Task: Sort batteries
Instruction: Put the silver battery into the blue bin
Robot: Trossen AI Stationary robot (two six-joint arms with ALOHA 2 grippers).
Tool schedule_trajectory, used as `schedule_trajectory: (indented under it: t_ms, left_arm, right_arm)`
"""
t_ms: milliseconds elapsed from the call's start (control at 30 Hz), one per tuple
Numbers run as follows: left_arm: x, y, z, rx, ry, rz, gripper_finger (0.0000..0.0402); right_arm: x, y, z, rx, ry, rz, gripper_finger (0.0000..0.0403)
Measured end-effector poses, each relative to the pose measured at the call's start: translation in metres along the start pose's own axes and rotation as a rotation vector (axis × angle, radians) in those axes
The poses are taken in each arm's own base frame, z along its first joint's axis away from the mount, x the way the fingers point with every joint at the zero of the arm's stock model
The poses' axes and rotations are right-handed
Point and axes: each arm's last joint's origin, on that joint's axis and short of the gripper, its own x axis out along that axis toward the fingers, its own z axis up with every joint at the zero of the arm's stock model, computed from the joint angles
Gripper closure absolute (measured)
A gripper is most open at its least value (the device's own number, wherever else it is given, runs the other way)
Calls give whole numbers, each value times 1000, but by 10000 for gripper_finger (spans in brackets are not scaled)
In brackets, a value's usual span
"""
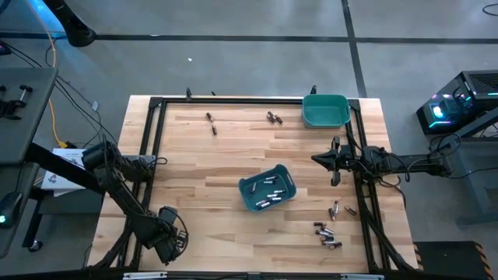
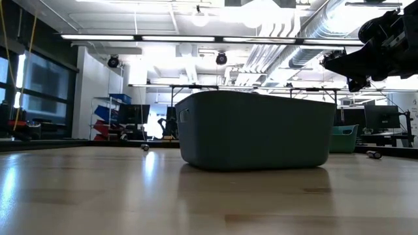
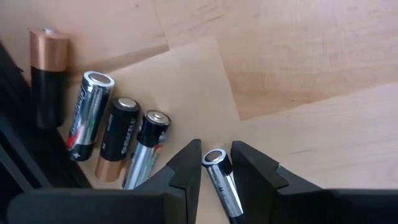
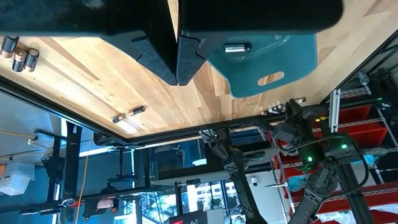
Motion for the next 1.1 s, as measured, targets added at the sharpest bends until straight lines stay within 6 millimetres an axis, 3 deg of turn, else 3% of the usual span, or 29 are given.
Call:
schedule_trajectory:
  t_ms: [400, 700, 900, 1100]
  left_arm:
    - [-15, -2, 0, -1, -117, -5, 321]
    - [-35, -12, -17, -37, -20, -85, 302]
    - [-27, -6, -17, -40, 4, -33, 272]
    - [-8, -6, -14, -38, 42, -84, 271]
  right_arm:
    - [0, 0, 0, 0, 0, 0, 403]
    - [0, 0, 0, 0, 0, 0, 403]
    - [0, 0, 0, 0, 0, 0, 403]
    - [0, 0, 0, 0, 0, 0, 403]
